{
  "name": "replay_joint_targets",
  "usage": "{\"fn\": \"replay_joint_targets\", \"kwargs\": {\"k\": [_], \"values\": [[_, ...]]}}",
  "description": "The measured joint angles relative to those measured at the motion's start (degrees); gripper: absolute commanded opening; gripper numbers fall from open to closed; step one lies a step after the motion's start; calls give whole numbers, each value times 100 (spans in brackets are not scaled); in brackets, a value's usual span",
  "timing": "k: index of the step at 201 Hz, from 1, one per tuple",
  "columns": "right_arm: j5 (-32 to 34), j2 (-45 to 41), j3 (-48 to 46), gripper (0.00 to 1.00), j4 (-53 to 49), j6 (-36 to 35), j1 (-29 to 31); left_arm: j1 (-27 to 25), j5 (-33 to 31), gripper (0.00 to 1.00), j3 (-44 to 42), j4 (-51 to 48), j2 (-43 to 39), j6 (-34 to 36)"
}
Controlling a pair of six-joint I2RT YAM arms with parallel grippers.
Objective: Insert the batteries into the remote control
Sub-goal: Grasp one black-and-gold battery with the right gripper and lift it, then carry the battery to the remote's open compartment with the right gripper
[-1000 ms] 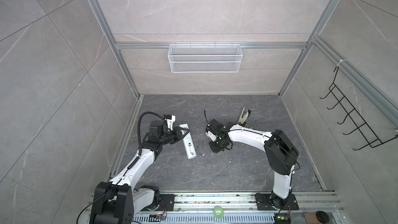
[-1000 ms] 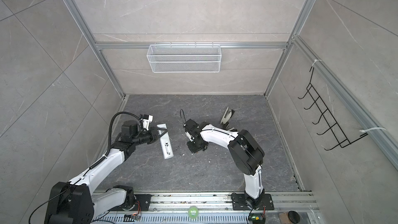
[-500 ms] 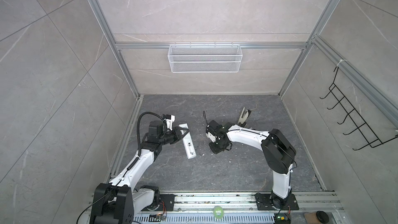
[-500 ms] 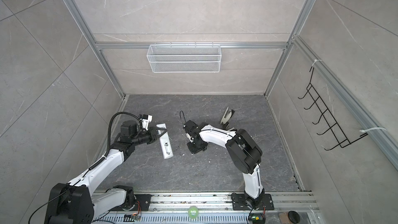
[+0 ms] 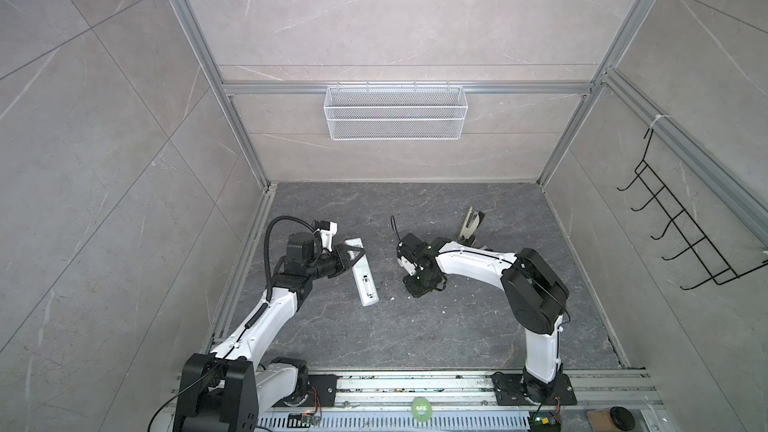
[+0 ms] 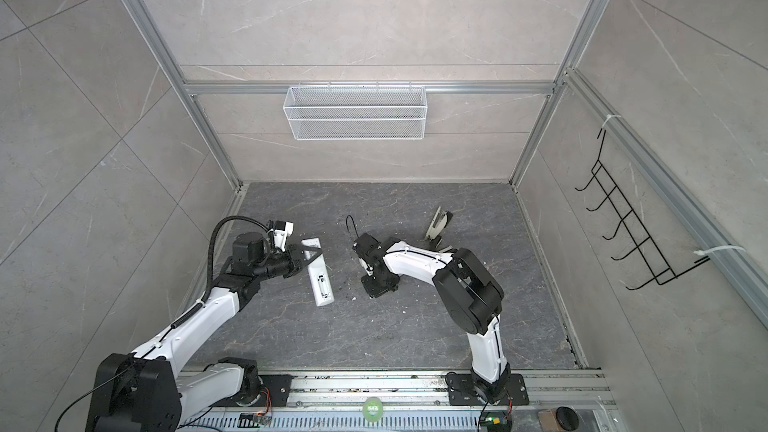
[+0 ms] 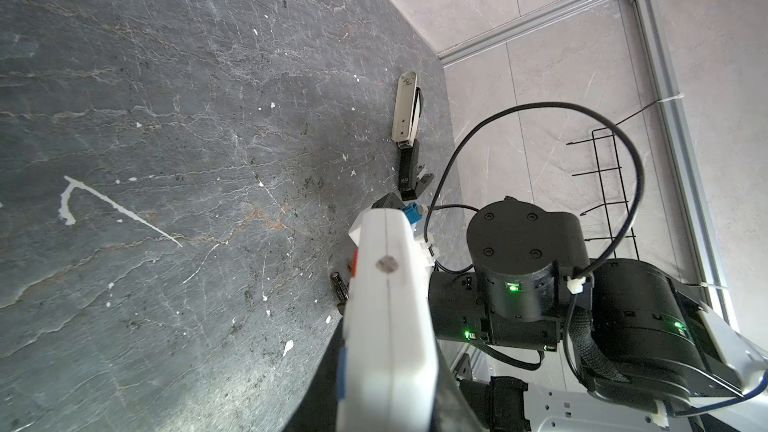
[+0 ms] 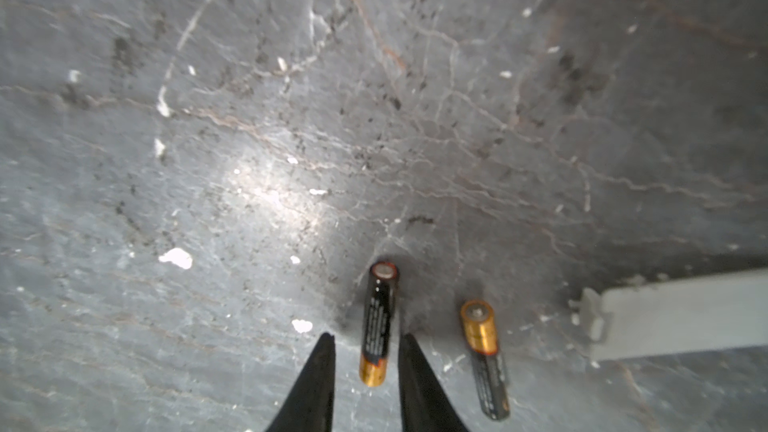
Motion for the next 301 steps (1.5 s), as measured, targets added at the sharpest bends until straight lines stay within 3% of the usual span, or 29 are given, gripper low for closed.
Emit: {"fn": "replay_joint_targets", "kwargs": {"k": [81,165,245,301], "values": [[173,55,7,23,-48,0,63,44,7,0,0,2,0,2],[232,17,20,3,-129,-4,142,52,31,0,-83,236,0,-190],[33,-1873,-33,0,-684,105,553,52,-17,0,-892,1685,146,-951],[-151,-1801,852,0,-1086,372,1207,46,-243,0,-1292,2608,258,-1394]]}}
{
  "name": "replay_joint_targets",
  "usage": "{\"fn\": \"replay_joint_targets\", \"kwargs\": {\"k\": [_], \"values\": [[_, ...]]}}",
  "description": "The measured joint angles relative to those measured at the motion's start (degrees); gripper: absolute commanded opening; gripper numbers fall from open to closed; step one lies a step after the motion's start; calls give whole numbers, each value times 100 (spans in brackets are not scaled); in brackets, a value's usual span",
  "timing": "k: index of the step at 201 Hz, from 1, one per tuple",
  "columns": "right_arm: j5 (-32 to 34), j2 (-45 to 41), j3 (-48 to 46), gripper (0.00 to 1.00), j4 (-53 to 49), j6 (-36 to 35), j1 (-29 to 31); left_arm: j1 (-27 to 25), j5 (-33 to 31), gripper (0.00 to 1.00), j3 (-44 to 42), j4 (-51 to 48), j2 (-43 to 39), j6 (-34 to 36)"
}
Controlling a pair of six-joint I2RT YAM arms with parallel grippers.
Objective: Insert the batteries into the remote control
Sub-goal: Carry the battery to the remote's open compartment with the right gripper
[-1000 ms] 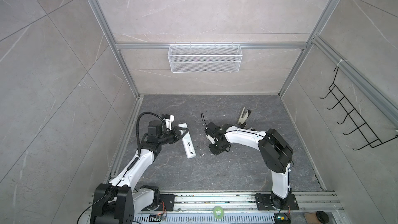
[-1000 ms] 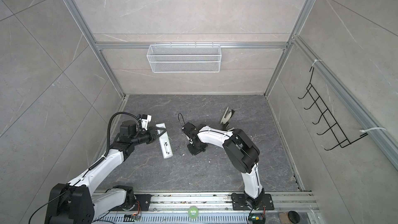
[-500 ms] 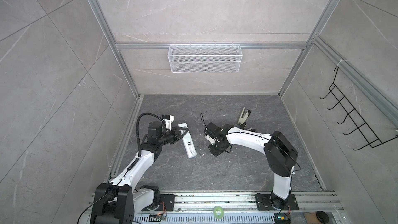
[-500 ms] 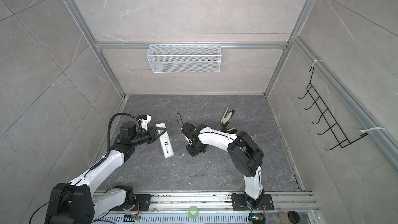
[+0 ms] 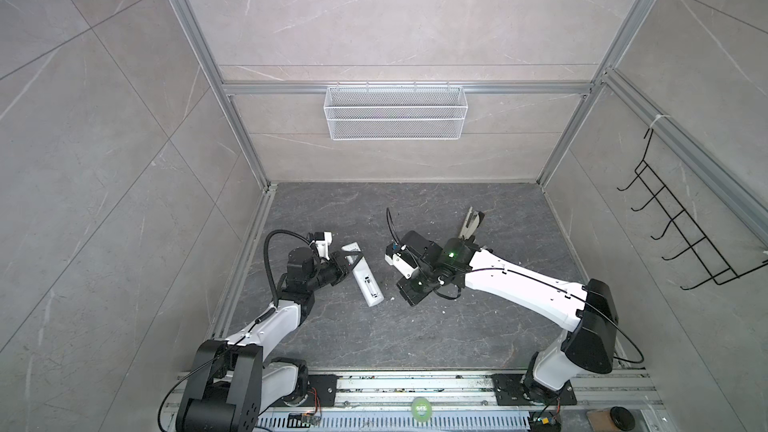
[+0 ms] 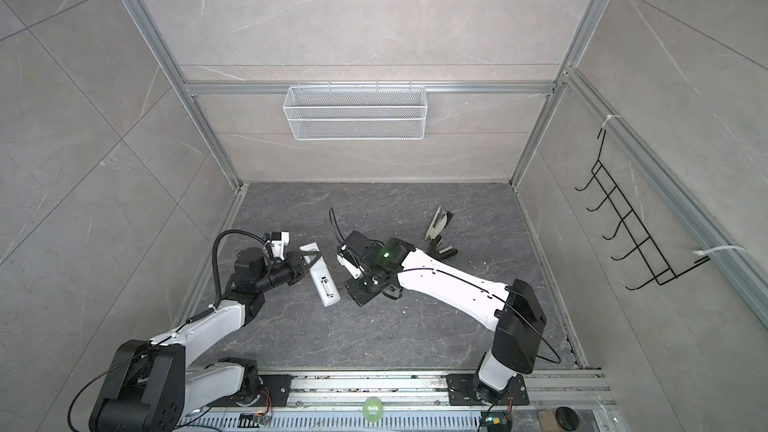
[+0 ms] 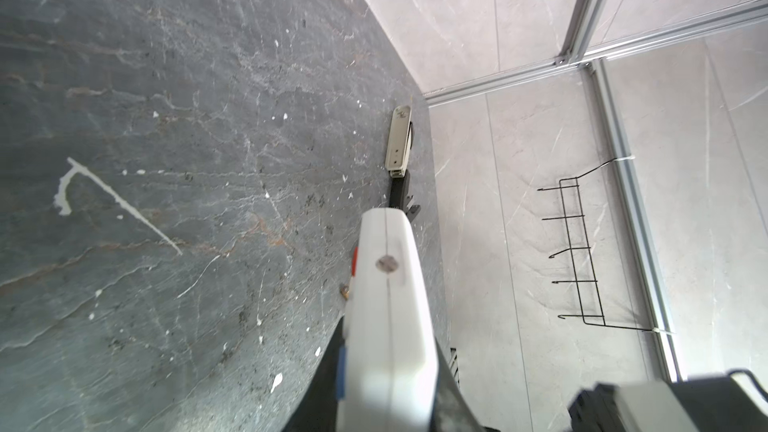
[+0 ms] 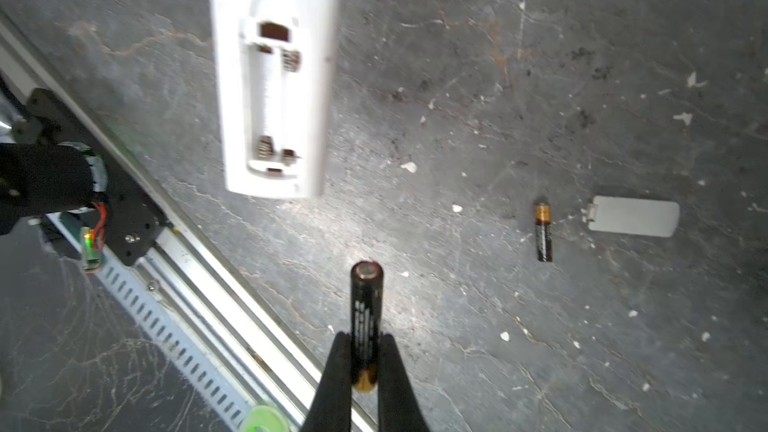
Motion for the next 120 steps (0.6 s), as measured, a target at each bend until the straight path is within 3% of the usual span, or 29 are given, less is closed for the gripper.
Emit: {"fn": "replay_joint_targets", "kwargs": {"k": [34,120], "values": [[-59,446,612,0,-24,90,125,-20,-138,0,-173,293,-4,-101],[-94,1357,1141,0,-192,125,188,-188,-372,0,-286,737,59,-271]]}}
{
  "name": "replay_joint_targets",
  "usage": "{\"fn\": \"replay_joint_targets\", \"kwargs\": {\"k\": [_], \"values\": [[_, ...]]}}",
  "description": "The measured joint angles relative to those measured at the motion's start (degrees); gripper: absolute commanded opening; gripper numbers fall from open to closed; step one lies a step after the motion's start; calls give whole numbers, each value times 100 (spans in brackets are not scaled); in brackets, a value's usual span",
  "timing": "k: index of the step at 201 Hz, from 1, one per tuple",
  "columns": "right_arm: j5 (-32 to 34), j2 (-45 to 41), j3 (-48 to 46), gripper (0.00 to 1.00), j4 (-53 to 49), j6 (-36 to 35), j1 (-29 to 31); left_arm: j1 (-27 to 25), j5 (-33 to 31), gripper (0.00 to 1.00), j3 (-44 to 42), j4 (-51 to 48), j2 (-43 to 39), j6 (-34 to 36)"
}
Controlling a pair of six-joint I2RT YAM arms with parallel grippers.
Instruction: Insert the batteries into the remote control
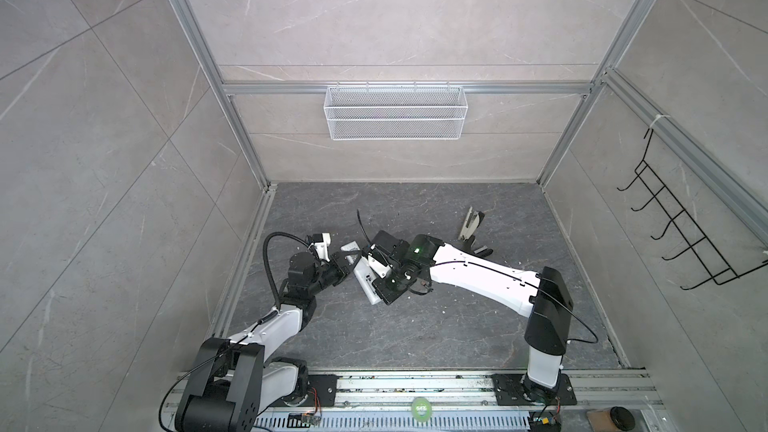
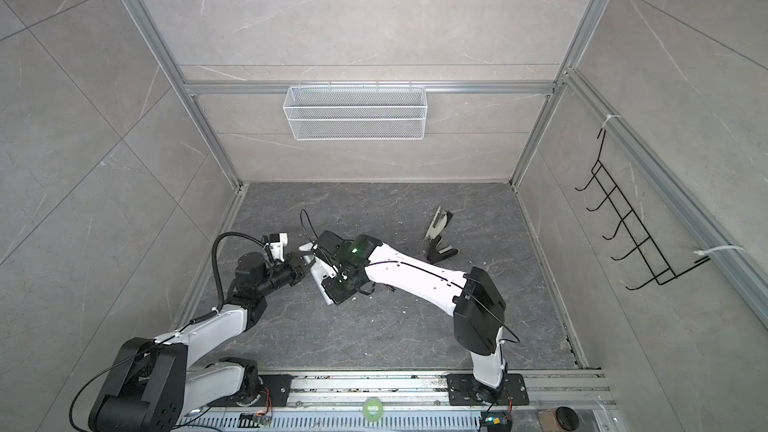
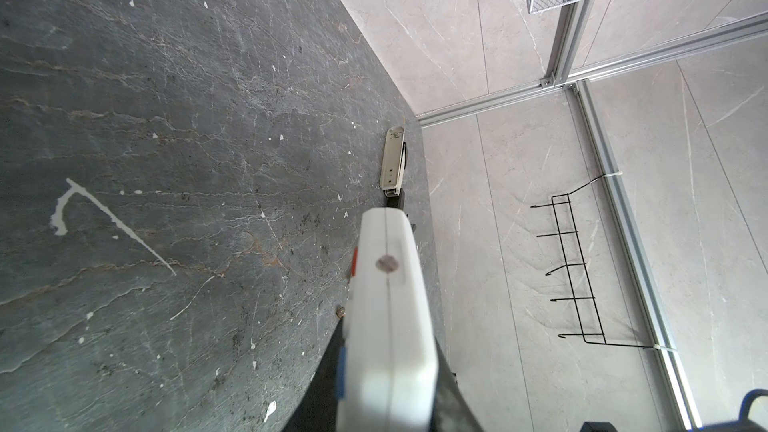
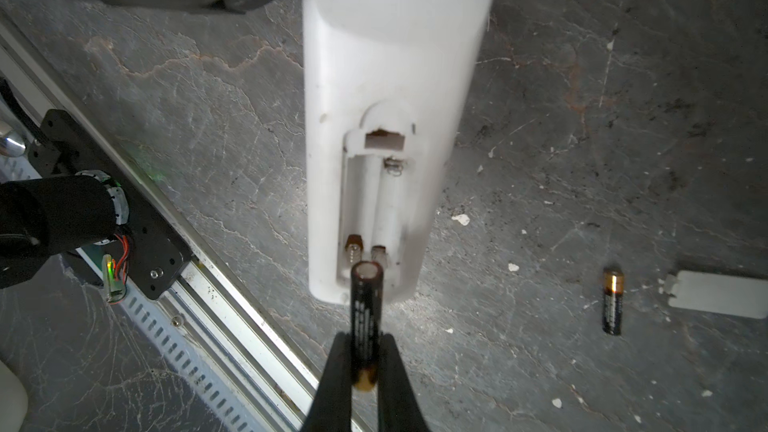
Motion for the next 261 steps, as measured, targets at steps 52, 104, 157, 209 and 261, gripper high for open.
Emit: {"fn": "replay_joint_targets", "kwargs": {"k": [52,104,157,209,261], "values": [[0,214,103,0,-61,0,0,-11,4,0,-144,114,37,-33],[63,398,245,0,-138,-4,0,-13,4,0,-186,127,37,-72],[122,452,341,0,-216,-4,0,-37,4,0,-186,127,37,-72],[205,699,612,0,-302,-24,0,-37,-9,0,-195,122,37,-68],[310,807,785,0,-439,-26,22,-37,-22,0,-212,129,37,-70]]}}
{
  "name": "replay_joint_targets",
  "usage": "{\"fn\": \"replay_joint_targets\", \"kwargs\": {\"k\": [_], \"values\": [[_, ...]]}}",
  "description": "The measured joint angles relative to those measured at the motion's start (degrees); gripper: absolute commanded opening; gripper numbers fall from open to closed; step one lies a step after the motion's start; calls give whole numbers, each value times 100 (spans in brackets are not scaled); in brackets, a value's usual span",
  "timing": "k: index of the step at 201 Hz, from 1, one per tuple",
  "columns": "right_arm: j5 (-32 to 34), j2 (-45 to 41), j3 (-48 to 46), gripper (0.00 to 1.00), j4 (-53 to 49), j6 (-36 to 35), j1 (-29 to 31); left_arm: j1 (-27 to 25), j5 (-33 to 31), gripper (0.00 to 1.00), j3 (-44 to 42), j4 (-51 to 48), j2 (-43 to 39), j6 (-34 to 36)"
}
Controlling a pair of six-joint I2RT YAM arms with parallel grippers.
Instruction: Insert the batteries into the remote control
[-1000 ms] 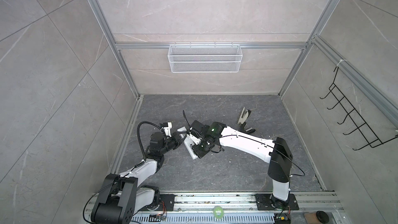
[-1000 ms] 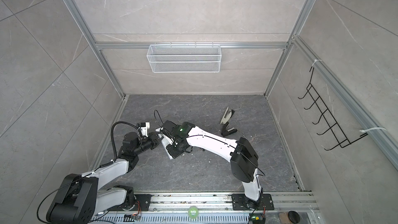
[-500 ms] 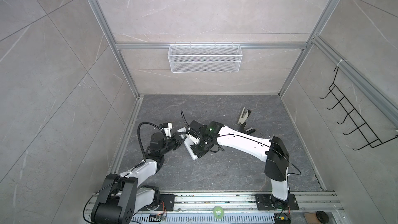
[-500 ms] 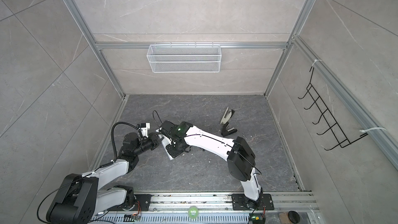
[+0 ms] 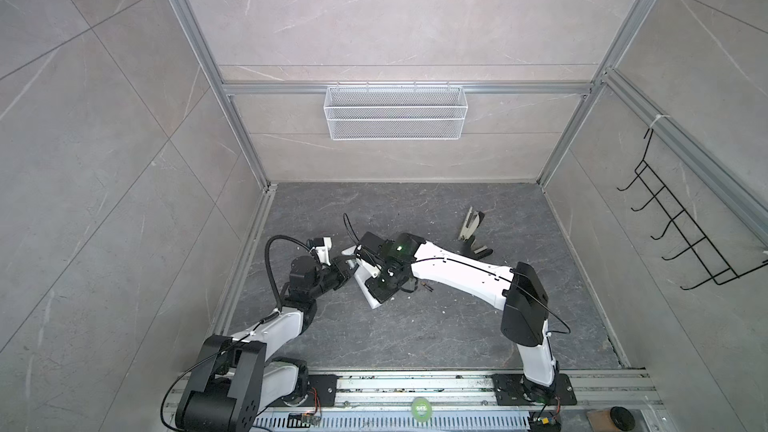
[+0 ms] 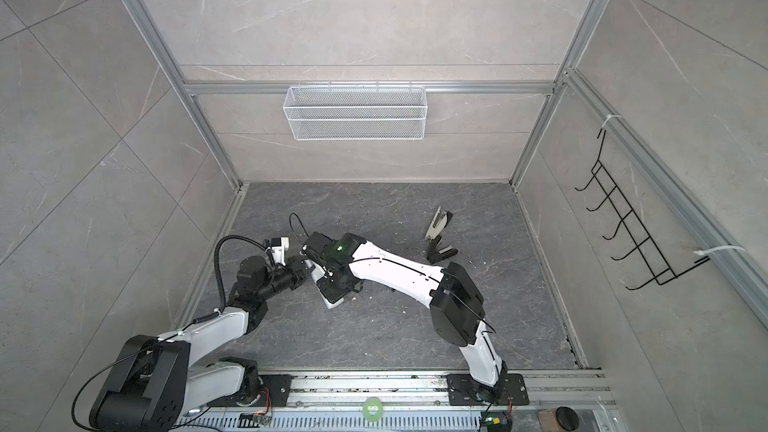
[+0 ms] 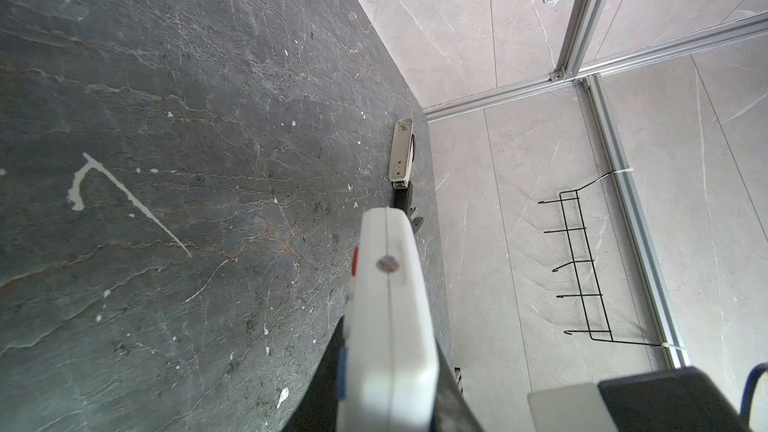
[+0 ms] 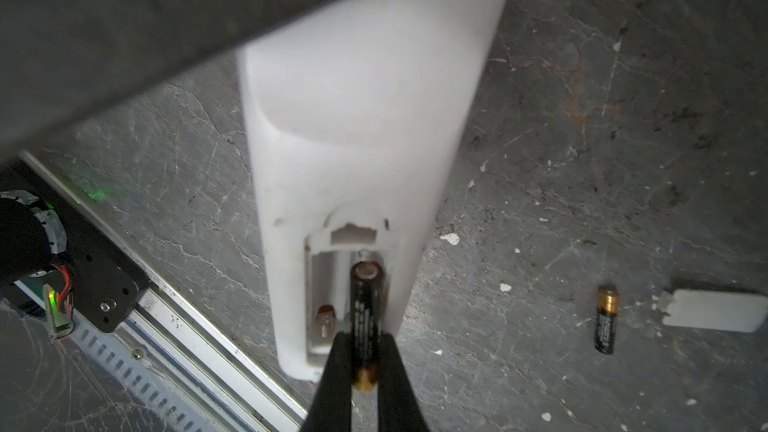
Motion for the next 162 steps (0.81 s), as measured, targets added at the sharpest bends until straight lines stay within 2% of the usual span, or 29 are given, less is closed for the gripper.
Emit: {"fn": "replay_joint_targets", "kwargs": {"k": [83,162], "values": [[92,136,205,7,-109,0,0,0,-105,0,-2,63,0,0],[103,149,208,7,-118,0,0,0,-129,0,-22,79,0,0]]}}
